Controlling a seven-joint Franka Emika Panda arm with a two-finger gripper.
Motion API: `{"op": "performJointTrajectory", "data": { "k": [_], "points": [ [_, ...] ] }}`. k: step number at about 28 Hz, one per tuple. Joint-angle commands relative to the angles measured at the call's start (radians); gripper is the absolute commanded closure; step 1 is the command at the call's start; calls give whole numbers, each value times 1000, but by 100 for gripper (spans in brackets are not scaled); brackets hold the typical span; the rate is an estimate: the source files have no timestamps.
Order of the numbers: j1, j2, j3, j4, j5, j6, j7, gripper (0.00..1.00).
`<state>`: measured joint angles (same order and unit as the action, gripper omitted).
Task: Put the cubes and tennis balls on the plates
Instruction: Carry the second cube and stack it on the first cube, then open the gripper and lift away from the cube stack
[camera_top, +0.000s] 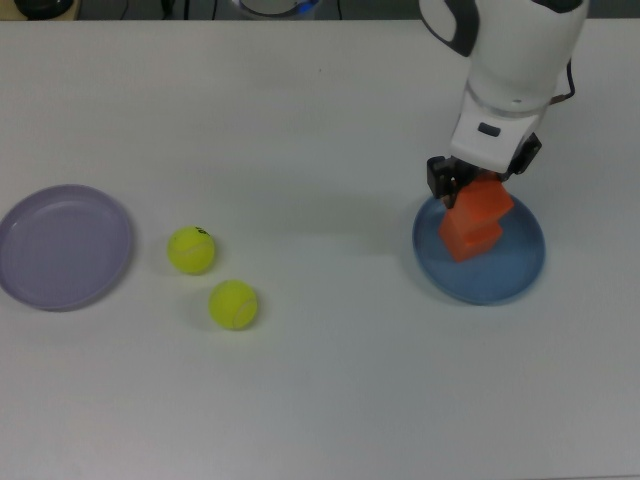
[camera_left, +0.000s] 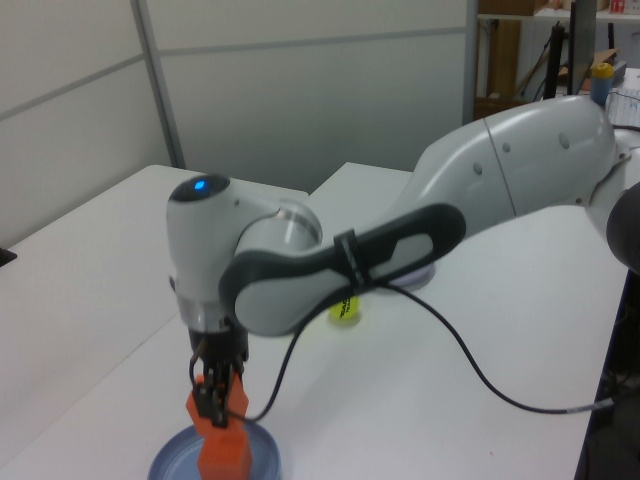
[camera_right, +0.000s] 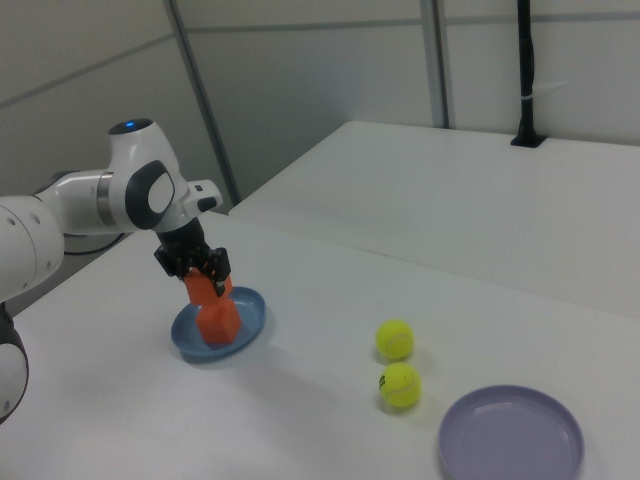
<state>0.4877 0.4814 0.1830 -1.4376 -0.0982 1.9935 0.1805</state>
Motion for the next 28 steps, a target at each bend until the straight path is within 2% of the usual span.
{"op": "performJointTrajectory", "data": {
  "k": [1, 9, 16, 17, 18, 19, 28],
  "points": [
    [11, -3, 6, -32, -34, 30, 56, 100],
    [25, 40, 6, -33, -83, 65, 91, 100],
    [26, 40, 6, -37, -91, 91, 99, 100],
    [26, 40, 6, -37, -91, 91, 93, 90],
    [26, 40, 6, -37, -91, 91, 89, 64],
    [26, 40, 6, -37, -92, 85, 86, 1],
    [25, -20, 6, -53, -83, 4, 54, 0]
  ]
}}
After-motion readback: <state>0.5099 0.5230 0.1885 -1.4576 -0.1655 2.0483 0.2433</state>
